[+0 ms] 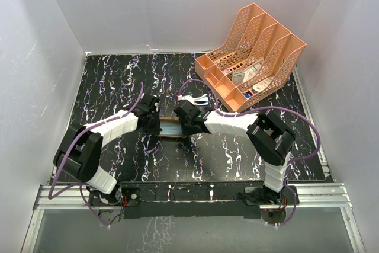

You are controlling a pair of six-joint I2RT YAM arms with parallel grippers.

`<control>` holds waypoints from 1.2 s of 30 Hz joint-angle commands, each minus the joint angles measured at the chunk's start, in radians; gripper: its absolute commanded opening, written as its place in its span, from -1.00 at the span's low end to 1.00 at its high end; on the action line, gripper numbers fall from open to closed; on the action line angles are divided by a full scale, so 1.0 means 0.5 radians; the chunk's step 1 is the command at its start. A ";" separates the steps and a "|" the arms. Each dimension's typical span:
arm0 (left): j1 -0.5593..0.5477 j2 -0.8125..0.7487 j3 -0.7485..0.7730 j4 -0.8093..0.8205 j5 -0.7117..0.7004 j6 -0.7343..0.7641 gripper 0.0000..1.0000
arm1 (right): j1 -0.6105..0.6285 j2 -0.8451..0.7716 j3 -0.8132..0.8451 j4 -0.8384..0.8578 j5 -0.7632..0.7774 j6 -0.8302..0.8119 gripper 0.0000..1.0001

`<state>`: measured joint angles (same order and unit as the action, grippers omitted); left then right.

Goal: Organize the sunglasses
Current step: Place the glasses cleaning cloth in the sunglasses case.

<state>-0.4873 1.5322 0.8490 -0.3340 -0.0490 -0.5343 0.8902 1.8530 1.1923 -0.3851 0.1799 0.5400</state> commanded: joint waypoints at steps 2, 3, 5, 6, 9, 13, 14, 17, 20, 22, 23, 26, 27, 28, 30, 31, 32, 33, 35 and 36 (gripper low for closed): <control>0.012 -0.014 0.016 -0.148 0.005 0.038 -1.00 | -0.008 -0.020 0.086 -0.150 0.071 -0.064 -1.00; 0.011 -0.015 0.023 -0.156 0.009 0.035 -1.00 | -0.007 -0.017 0.086 -0.149 0.076 -0.064 -1.00; 0.011 -0.033 0.029 -0.173 0.011 0.035 -1.00 | -0.009 -0.013 0.072 -0.135 0.072 -0.067 -1.00; 0.011 -0.034 0.032 -0.184 0.012 0.039 -1.00 | -0.007 -0.009 0.067 -0.130 0.069 -0.068 -1.00; 0.011 -0.046 0.039 -0.218 0.006 0.053 -1.00 | -0.007 -0.009 0.043 -0.099 0.061 -0.071 -1.00; 0.011 -0.058 0.025 -0.231 0.015 0.054 -1.00 | -0.007 -0.005 0.025 -0.074 0.064 -0.074 -1.00; 0.011 -0.060 0.023 -0.231 0.018 0.051 -1.00 | -0.007 -0.006 0.017 -0.059 0.064 -0.074 -1.00; 0.011 -0.079 0.019 -0.244 0.010 0.048 -1.00 | -0.007 -0.003 0.010 -0.045 0.071 -0.074 -1.00; 0.011 -0.088 0.014 -0.244 0.012 0.047 -1.00 | -0.007 0.002 0.000 -0.026 0.057 -0.071 -1.00; 0.012 -0.076 0.007 -0.235 0.025 0.044 -1.00 | -0.007 0.003 0.001 -0.024 0.056 -0.068 -1.00; 0.011 -0.071 0.000 -0.225 0.036 0.044 -1.00 | -0.007 0.003 0.002 -0.023 0.055 -0.068 -1.00; 0.011 -0.063 -0.025 -0.189 0.059 0.029 -1.00 | -0.008 0.003 0.003 -0.029 0.067 -0.068 -1.00; 0.011 -0.063 -0.035 -0.179 0.064 0.025 -1.00 | -0.007 0.003 0.002 -0.029 0.069 -0.068 -1.00; 0.012 -0.062 -0.036 -0.175 0.061 0.022 -1.00 | -0.007 0.003 0.001 -0.035 0.072 -0.070 -1.00; 0.011 -0.054 -0.042 -0.161 0.062 0.018 -1.00 | -0.007 0.003 -0.006 -0.037 0.075 -0.073 -1.00; 0.011 -0.046 -0.048 -0.156 0.065 0.016 -1.00 | -0.007 0.005 -0.008 -0.035 0.082 -0.074 -1.00; 0.012 -0.041 -0.051 -0.150 0.069 0.014 -1.00 | -0.007 0.006 -0.010 -0.034 0.083 -0.076 -1.00; 0.012 -0.037 -0.056 -0.146 0.073 0.012 -1.00 | -0.008 0.006 -0.013 -0.034 0.084 -0.077 -1.00; 0.012 -0.040 -0.067 -0.135 0.082 0.002 -1.00 | -0.006 0.003 -0.019 -0.026 0.096 -0.079 -1.00; 0.010 -0.042 -0.071 -0.133 0.083 -0.001 -1.00 | -0.007 0.004 -0.020 -0.023 0.106 -0.084 -1.00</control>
<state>-0.4873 1.5249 0.8356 -0.3592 -0.0055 -0.5354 0.8902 1.8542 1.1950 -0.3897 0.1776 0.5243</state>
